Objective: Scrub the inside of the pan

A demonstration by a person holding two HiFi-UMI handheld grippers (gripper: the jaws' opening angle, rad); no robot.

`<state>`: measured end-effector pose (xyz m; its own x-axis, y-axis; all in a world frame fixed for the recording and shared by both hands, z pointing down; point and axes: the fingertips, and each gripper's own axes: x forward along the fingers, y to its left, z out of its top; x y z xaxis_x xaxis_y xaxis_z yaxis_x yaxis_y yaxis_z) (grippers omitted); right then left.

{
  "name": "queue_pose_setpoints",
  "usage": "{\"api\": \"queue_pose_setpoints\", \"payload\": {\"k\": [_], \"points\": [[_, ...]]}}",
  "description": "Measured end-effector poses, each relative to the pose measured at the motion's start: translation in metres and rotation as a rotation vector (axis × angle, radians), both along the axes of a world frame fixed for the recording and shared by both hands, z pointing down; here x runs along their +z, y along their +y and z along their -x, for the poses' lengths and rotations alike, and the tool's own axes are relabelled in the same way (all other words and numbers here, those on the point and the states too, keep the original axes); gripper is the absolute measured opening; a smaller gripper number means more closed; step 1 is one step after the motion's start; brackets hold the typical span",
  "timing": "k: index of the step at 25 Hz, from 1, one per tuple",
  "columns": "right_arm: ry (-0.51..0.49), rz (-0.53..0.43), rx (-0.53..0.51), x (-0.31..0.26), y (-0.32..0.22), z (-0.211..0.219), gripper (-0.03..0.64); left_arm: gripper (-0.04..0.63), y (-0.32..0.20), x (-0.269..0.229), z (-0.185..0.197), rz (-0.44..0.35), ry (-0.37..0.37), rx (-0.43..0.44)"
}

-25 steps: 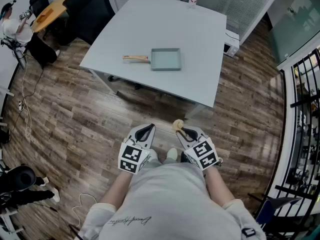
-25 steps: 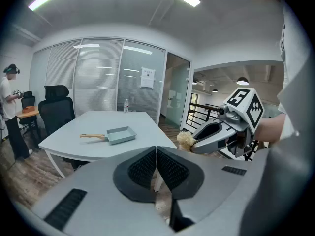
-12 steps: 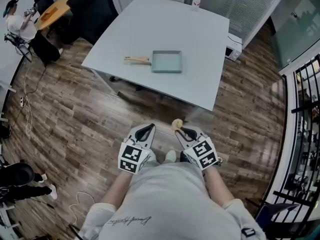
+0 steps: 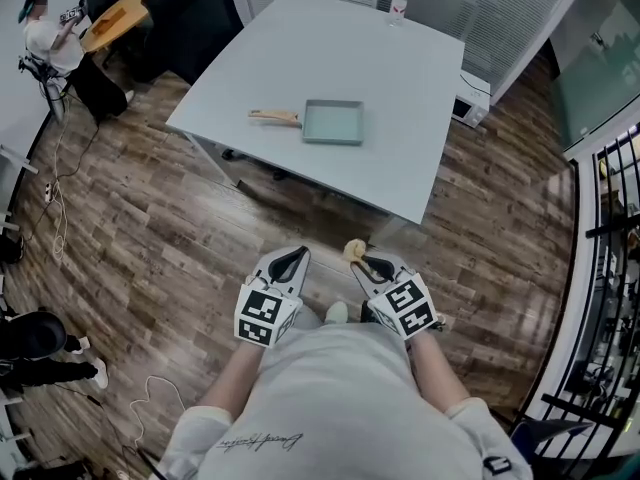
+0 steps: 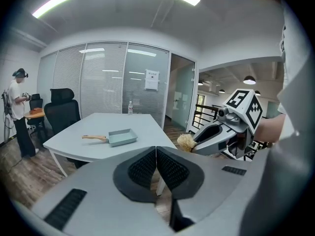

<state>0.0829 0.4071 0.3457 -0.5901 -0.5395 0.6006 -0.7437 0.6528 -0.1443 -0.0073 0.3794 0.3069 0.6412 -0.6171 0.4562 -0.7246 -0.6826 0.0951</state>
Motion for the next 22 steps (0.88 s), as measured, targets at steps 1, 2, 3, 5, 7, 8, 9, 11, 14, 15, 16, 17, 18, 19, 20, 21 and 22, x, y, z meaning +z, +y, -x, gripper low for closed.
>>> {"api": "queue_pose_setpoints", "payload": {"k": [1, 2, 3, 5, 7, 8, 9, 11, 14, 15, 16, 17, 18, 19, 20, 21, 22], "points": [[0.0, 0.002, -0.002, 0.0, 0.001, -0.002, 0.069, 0.014, 0.001, -0.001, -0.001, 0.0, 0.002, -0.002], [0.001, 0.004, -0.004, 0.001, 0.003, -0.004, 0.069, 0.014, 0.002, -0.001, -0.003, 0.0, 0.004, -0.005], [0.003, 0.005, -0.006, 0.002, 0.004, -0.006, 0.069, 0.014, 0.003, -0.001, -0.003, -0.001, 0.006, -0.007], [0.005, 0.007, -0.008, 0.005, 0.006, -0.007, 0.069, 0.014, 0.006, 0.0, -0.003, -0.002, 0.004, -0.011], [0.002, 0.008, -0.01, 0.005, 0.006, -0.007, 0.069, 0.014, 0.007, 0.001, -0.002, -0.001, 0.002, -0.011], [0.0, 0.007, -0.013, 0.005, 0.006, -0.007, 0.069, 0.014, 0.007, 0.002, -0.002, 0.0, 0.001, -0.01], [-0.001, 0.006, -0.015, 0.005, 0.005, -0.006, 0.069, 0.014, 0.005, 0.003, -0.002, 0.002, 0.001, -0.009], [0.002, 0.006, -0.021, 0.007, 0.001, -0.005, 0.069, 0.014, 0.002, 0.005, -0.003, 0.007, 0.002, -0.006], [0.009, 0.015, -0.026, 0.012, -0.006, -0.004, 0.069, 0.014, -0.004, 0.009, -0.003, 0.012, 0.0, 0.005], [0.011, 0.016, -0.026, 0.013, -0.01, -0.004, 0.069, 0.014, -0.008, 0.01, -0.002, 0.012, -0.002, 0.009], [0.013, 0.016, -0.024, 0.014, -0.014, -0.003, 0.069, 0.014, -0.012, 0.012, -0.002, 0.012, -0.001, 0.011], [0.014, 0.017, -0.023, 0.015, -0.02, -0.003, 0.069, 0.014, -0.017, 0.013, -0.001, 0.013, 0.002, 0.013], [0.015, 0.018, -0.02, 0.016, -0.026, -0.003, 0.069, 0.014, -0.024, 0.014, -0.001, 0.014, 0.005, 0.014], [0.016, 0.019, -0.018, 0.017, -0.033, -0.003, 0.069, 0.014, -0.03, 0.016, -0.001, 0.016, 0.008, 0.016], [0.018, 0.02, -0.017, 0.018, -0.04, -0.002, 0.069, 0.014, -0.038, 0.017, -0.002, 0.018, 0.011, 0.019], [0.02, 0.02, -0.017, 0.019, -0.048, -0.001, 0.069, 0.014, -0.046, 0.018, -0.002, 0.018, 0.014, 0.023], [0.022, 0.02, -0.018, 0.02, -0.056, 0.001, 0.069, 0.014, -0.055, 0.018, -0.001, 0.017, 0.016, 0.027]]}}
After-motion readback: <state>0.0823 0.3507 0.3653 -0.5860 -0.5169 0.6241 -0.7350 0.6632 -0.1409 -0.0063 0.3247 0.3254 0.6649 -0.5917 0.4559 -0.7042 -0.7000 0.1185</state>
